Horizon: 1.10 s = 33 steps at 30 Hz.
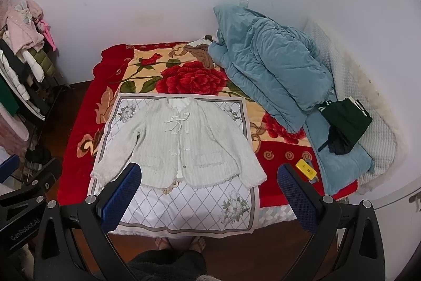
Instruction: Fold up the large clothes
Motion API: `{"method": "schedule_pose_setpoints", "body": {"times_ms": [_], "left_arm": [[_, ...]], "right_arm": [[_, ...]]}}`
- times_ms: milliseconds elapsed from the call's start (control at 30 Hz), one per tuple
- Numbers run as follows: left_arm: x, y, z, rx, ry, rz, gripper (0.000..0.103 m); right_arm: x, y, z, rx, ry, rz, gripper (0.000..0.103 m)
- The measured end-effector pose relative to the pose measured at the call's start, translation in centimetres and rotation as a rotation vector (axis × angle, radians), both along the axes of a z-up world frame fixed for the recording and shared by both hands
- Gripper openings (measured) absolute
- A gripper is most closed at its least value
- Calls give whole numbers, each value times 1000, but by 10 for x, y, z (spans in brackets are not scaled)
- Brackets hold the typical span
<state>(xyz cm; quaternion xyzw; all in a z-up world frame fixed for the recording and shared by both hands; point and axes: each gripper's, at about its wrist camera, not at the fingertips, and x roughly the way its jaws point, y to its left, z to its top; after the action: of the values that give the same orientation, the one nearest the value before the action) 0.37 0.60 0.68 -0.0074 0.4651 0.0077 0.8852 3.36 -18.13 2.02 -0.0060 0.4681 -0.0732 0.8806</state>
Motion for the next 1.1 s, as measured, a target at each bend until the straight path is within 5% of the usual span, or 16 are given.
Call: {"method": "schedule_pose_setpoints", "body": {"times_ms": [1100], "left_arm": [[-1, 6, 2, -9, -7, 11, 103]], "right_arm": [[3, 6, -1, -2, -2, 6, 103]]}}
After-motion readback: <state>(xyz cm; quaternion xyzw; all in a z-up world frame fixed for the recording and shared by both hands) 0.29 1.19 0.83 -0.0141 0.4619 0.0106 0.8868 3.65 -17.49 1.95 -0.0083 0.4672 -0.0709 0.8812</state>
